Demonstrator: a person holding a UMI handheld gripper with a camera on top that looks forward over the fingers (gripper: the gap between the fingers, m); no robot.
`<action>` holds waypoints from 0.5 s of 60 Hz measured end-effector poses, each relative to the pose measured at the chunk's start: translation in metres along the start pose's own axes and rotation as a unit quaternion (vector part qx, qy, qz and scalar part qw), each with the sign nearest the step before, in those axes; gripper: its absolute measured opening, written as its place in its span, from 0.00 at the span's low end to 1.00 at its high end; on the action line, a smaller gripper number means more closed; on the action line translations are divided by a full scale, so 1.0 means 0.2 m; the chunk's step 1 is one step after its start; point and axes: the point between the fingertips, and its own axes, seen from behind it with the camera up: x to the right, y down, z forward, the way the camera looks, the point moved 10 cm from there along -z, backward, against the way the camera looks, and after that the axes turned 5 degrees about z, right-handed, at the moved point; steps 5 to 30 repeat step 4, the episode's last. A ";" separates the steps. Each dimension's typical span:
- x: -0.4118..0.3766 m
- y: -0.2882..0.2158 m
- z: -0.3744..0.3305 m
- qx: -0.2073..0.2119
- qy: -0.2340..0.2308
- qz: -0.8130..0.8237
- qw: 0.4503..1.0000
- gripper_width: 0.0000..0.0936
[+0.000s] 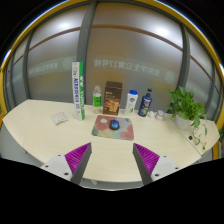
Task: Arrange mouse
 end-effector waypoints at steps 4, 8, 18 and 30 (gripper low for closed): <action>-0.01 0.00 -0.03 0.004 0.000 -0.001 1.000 0.91; -0.01 0.00 -0.03 0.004 0.000 -0.001 1.000 0.91; -0.01 0.00 -0.03 0.004 0.000 -0.001 1.000 0.91; -0.01 0.00 -0.03 0.004 0.000 -0.001 1.000 0.91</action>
